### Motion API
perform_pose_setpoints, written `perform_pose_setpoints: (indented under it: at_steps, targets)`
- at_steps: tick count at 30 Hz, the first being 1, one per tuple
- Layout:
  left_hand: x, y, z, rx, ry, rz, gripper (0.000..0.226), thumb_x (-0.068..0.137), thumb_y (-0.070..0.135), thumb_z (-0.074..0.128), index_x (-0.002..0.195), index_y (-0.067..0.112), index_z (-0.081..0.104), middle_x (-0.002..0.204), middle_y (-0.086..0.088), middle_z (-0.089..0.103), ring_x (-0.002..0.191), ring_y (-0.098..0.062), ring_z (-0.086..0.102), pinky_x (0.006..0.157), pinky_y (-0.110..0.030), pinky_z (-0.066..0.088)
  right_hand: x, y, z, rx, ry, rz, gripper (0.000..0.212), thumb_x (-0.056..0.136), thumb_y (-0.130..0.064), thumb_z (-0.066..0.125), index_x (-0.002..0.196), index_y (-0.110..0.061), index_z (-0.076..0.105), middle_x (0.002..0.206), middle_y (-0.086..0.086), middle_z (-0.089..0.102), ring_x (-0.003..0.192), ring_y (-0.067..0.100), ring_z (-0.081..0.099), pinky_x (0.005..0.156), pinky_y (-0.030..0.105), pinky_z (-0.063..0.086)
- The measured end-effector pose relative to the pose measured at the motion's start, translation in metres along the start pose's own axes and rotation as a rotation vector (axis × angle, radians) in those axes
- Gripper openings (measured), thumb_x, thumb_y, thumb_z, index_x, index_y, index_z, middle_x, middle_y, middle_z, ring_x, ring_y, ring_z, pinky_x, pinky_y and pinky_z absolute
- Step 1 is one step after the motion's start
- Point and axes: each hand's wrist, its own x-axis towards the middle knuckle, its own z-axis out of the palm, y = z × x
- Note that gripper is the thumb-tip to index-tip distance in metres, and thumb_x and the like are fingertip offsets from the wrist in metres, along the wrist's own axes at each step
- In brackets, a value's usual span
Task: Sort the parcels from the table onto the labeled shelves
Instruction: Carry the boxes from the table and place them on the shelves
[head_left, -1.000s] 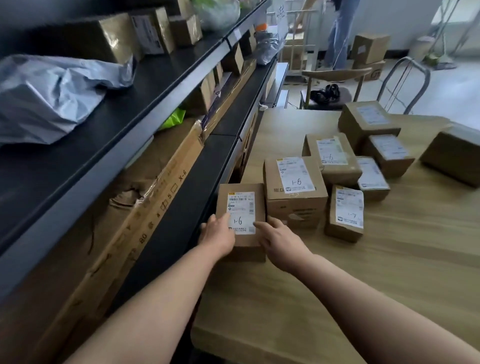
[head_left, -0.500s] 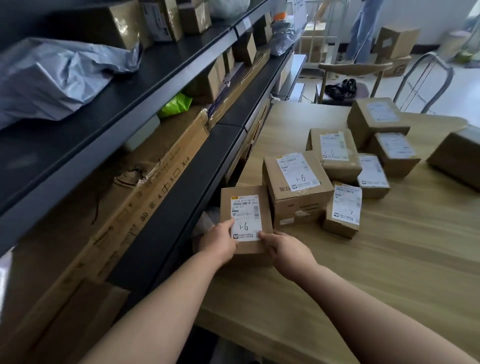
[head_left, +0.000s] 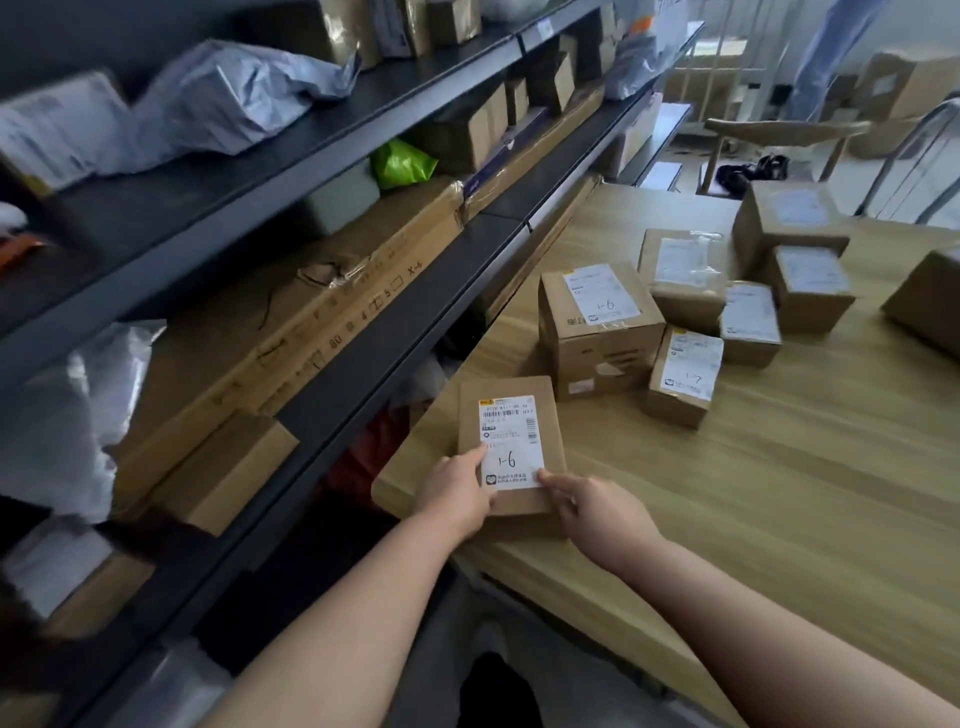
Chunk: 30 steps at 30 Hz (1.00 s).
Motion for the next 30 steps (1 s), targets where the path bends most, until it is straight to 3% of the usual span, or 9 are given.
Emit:
perform_pose_setpoints:
  at_steps: [10, 12, 15, 19, 24, 30]
  targets:
    - [-0.040, -0.006, 0.010, -0.081, -0.027, -0.040, 0.074, 0.086, 0.023, 0.068, 0.149, 0.038, 0.031, 0.141, 0.001, 0.050, 0.124, -0.020, 0.050, 0.102, -0.036, 0.044, -0.029, 0.002, -0.007, -0.020, -0.071, -0.046, 0.037, 0.098, -0.034, 0.038, 0.130, -0.043, 0.053, 0.114, 0.000, 0.065, 0.095, 0.020, 0.060, 0.071, 0.028, 0.043]
    - [-0.037, -0.006, 0.006, -0.109, -0.049, -0.045, 0.083, 0.086, 0.023, 0.069, 0.151, 0.040, 0.021, 0.141, 0.000, 0.050, 0.124, -0.021, 0.050, 0.101, -0.032, 0.043, -0.022, -0.001, -0.012, -0.042, -0.057, -0.048, 0.037, 0.097, -0.032, 0.040, 0.131, -0.039, 0.053, 0.124, 0.000, 0.062, 0.105, 0.020, 0.059, 0.078, 0.029, 0.044]
    - [-0.028, -0.004, 0.000, -0.131, -0.087, -0.077, 0.093, 0.088, 0.027, 0.067, 0.152, 0.043, 0.001, 0.143, -0.002, 0.047, 0.125, -0.024, 0.050, 0.099, -0.036, 0.043, -0.010, -0.007, -0.016, -0.027, -0.042, -0.014, 0.047, 0.096, -0.029, 0.043, 0.142, -0.035, 0.039, 0.146, 0.001, 0.045, 0.132, 0.017, 0.042, 0.093, 0.030, 0.042]
    - [-0.011, -0.004, -0.004, -0.156, -0.138, -0.084, 0.097, 0.090, 0.027, 0.065, 0.153, 0.037, -0.009, 0.142, -0.004, 0.049, 0.124, -0.025, 0.051, 0.101, -0.038, 0.042, 0.004, -0.014, -0.013, 0.080, -0.119, 0.089, 0.067, 0.095, -0.037, 0.050, 0.152, -0.033, 0.015, 0.158, 0.003, 0.022, 0.140, 0.020, 0.030, 0.105, 0.033, 0.034]
    - [0.001, -0.014, 0.004, -0.316, -0.223, -0.099, 0.098, 0.092, 0.022, 0.063, 0.150, 0.044, -0.014, 0.137, -0.002, 0.052, 0.115, -0.021, 0.056, 0.101, -0.041, 0.046, 0.006, -0.018, 0.005, 0.342, -0.172, 0.235, 0.072, 0.096, -0.035, 0.050, 0.150, -0.041, 0.003, 0.152, -0.001, 0.035, 0.127, 0.020, 0.046, 0.097, 0.033, 0.039]
    - [0.010, -0.022, 0.008, -0.296, -0.233, -0.053, 0.098, 0.091, 0.029, 0.064, 0.147, 0.049, -0.014, 0.140, -0.001, 0.050, 0.118, -0.022, 0.054, 0.100, -0.037, 0.043, 0.011, -0.012, 0.007, 0.363, -0.177, 0.267, 0.074, 0.095, -0.030, 0.054, 0.150, -0.041, 0.006, 0.153, -0.006, 0.032, 0.132, 0.019, 0.042, 0.099, 0.029, 0.034]
